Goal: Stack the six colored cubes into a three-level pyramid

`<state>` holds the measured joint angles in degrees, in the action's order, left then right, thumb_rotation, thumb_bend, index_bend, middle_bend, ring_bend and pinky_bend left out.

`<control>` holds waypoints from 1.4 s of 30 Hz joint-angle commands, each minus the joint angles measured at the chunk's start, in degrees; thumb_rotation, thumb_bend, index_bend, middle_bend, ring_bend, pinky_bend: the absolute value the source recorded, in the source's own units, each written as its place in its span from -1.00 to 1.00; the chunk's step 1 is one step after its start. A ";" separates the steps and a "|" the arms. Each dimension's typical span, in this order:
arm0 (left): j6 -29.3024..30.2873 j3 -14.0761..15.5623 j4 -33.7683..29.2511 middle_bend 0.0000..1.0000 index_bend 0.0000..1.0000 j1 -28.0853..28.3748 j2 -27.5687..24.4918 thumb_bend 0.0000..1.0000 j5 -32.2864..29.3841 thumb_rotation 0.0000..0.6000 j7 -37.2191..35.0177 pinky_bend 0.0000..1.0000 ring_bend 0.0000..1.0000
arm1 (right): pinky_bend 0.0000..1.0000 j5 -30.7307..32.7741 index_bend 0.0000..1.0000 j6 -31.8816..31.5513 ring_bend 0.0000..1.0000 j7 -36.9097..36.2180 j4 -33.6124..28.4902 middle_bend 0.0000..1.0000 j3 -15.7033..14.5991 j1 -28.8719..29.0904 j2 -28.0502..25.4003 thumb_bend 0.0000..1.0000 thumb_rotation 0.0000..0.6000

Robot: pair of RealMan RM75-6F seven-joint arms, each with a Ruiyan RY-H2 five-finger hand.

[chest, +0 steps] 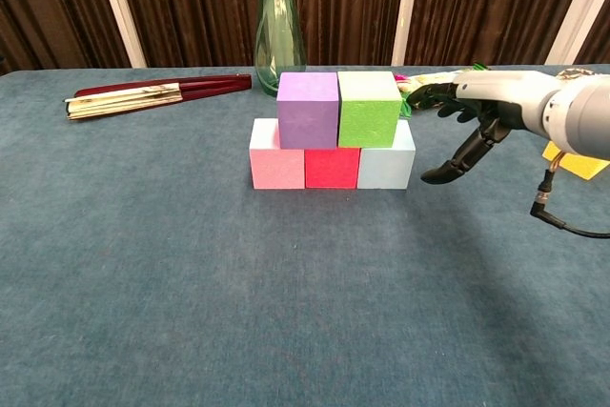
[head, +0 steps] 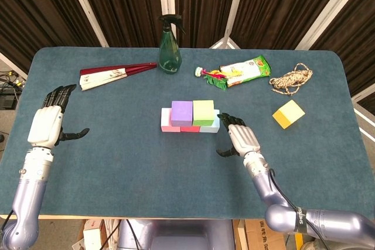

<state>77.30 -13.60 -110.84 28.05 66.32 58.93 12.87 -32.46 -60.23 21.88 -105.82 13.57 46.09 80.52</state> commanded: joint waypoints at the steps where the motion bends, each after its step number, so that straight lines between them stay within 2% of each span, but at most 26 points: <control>1: -0.09 -0.08 0.04 -0.89 -1.00 -0.09 0.03 -0.63 0.02 1.00 0.03 -0.99 -0.99 | -1.00 0.00 -1.00 -0.11 -1.00 0.17 -0.11 -1.00 -0.10 0.10 0.09 -0.46 1.00; 42: -1.54 -1.59 0.81 -0.89 -1.00 -0.84 0.44 -0.63 -0.66 1.00 0.20 -0.99 -0.99 | -1.00 1.45 -1.00 -1.84 -1.00 2.26 -0.81 -1.00 -0.43 1.72 1.62 -0.46 1.00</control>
<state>75.75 -15.19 -110.02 27.21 66.76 58.27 13.07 -31.03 -62.05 24.13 -106.65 13.15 47.81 82.14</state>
